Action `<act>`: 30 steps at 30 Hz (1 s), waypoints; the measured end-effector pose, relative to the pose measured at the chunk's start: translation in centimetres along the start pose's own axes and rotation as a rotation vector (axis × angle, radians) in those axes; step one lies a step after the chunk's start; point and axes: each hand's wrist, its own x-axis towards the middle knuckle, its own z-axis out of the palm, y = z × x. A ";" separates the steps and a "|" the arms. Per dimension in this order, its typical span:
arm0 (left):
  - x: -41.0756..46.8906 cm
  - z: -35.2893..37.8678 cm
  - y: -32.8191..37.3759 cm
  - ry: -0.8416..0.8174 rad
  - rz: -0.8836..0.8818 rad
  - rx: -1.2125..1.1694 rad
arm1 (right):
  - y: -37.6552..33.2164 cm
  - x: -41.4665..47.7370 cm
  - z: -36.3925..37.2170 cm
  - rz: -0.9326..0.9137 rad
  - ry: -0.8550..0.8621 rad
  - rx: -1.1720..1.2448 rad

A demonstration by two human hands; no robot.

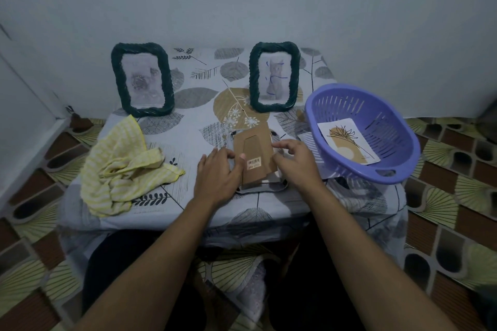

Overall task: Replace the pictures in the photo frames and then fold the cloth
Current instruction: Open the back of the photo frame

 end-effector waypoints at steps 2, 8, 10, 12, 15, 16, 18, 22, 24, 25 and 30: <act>0.1 0.0 -0.1 0.001 0.000 -0.008 | -0.6 -0.1 0.2 -0.025 -0.001 -0.016; -0.1 -0.4 0.1 -0.025 -0.044 -0.081 | -1.5 -0.1 0.8 0.040 -0.008 0.148; -0.4 -1.1 0.6 0.007 -0.075 -0.117 | -1.8 -0.2 0.9 0.044 0.003 0.191; -0.5 -1.3 0.4 0.050 -0.138 -0.217 | -2.2 -0.4 1.1 0.038 0.006 0.262; -0.6 -2.2 -0.1 0.084 -0.273 -0.600 | -2.9 -0.6 2.0 0.008 0.003 0.329; -0.6 -2.5 -0.4 0.079 -0.304 -0.689 | -3.0 -0.6 2.5 -0.004 0.009 0.318; -0.6 -3.6 -0.9 0.043 -0.283 -0.657 | -3.4 -0.7 3.7 -0.012 0.019 0.279; -0.1 -6.1 -2.8 -0.064 -0.325 -0.447 | -4.3 -1.0 6.4 0.028 0.004 0.193; 0.2 -7.1 -3.7 -0.091 -0.380 -0.384 | -4.8 -1.2 7.6 0.045 -0.025 0.130; 0.3 -7.6 -4.0 -0.091 -0.399 -0.349 | -5.1 -1.4 8.0 0.051 -0.051 0.097; -0.1 -9.2 -5.3 -0.010 -0.436 -0.248 | -6.3 -1.8 10.2 0.017 -0.229 -0.187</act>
